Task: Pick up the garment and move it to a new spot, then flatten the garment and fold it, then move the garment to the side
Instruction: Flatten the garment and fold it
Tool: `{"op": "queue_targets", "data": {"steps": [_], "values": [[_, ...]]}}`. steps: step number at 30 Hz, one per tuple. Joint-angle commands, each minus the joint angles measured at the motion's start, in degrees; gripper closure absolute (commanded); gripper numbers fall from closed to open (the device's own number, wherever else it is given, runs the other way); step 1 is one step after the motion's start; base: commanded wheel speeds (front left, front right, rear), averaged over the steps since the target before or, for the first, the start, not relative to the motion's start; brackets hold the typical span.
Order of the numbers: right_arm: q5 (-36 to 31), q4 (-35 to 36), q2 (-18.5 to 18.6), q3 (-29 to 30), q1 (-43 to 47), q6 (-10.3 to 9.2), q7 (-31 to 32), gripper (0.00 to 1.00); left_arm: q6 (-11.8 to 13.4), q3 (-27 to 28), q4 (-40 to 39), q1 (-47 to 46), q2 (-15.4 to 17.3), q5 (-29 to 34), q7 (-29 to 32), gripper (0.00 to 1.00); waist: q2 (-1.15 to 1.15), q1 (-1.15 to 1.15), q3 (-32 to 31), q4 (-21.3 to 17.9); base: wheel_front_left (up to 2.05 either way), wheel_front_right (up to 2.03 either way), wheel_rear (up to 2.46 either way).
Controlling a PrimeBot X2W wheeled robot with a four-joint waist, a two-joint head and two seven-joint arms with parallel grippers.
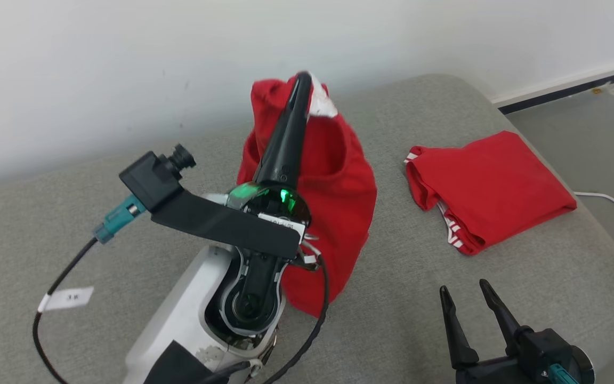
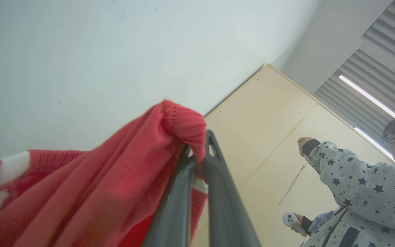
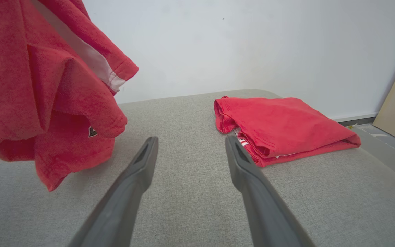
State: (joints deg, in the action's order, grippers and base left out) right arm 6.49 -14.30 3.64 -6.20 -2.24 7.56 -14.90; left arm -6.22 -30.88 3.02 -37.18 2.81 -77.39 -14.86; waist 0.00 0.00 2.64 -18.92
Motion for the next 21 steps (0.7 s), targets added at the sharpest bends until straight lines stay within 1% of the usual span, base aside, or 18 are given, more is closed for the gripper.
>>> {"op": "queue_targets", "data": {"steps": [1, 4, 5, 7, 10, 14, 18, 21], "values": [[0.16, 0.21, 0.0, 0.01, 0.49, -0.15, -0.3, 0.0, 0.54, 0.32, 1.43, 1.85, 0.2, 0.74, -0.24, 1.0, 0.0, 0.0, 0.23, 0.6, 0.0, 0.0, 0.0], [0.16, 0.35, -0.11, 0.08, 0.59, -0.15, -0.31, 0.0, 0.93, 2.75, 4.76, 5.78, 0.25, 0.95, -0.38, 1.0, 0.0, 0.0, 0.54, 1.83, 0.0, 0.0, 0.0], [0.12, 0.4, -0.15, 0.03, 0.62, -0.15, -0.3, 0.0, 0.86, 3.62, 5.95, 7.25, 0.75, 1.26, -0.3, 1.0, 0.0, 0.0, 0.62, 2.26, 0.0, 0.0, 0.0], [0.15, 0.48, -0.17, 0.17, 0.64, -0.15, -0.32, 0.0, 0.73, 5.48, 8.16, 10.83, 1.91, 0.76, -0.3, 1.0, 0.0, 0.0, 0.79, 3.28, 0.0, 0.0, 0.0], [-0.06, 0.53, -0.23, 0.14, 0.74, -0.15, -0.32, 0.0, 1.29, 7.55, 11.21, 16.36, 4.91, 0.86, -0.24, 1.0, 0.0, 0.0, 0.76, 4.69, 0.0, 0.0, 0.0], [-0.16, 0.47, 0.03, 0.2, 1.0, -0.15, -0.33, 0.0, 1.88, 7.51, 14.58, 22.21, 9.05, 0.26, 2.14, 1.0, 0.0, 0.0, 0.66, 6.68, 0.0, 0.0, 0.0], [-0.23, 0.66, 0.17, -0.11, 1.0, -0.15, -0.1, 0.0, 2.09, 7.06, 16.74, 25.63, 12.11, -0.11, 4.64, 1.0, 0.0, 0.0, 0.41, 8.17, 0.0, 0.0, 0.0], [-0.28, 0.83, 0.33, -0.34, 1.19, -0.15, 0.14, 0.0, 3.17, 7.51, 18.77, 26.1, 13.44, 1.72, 3.42, 1.0, 0.0, 0.0, 0.27, 8.98, 0.0, 0.0, 0.0]]}}
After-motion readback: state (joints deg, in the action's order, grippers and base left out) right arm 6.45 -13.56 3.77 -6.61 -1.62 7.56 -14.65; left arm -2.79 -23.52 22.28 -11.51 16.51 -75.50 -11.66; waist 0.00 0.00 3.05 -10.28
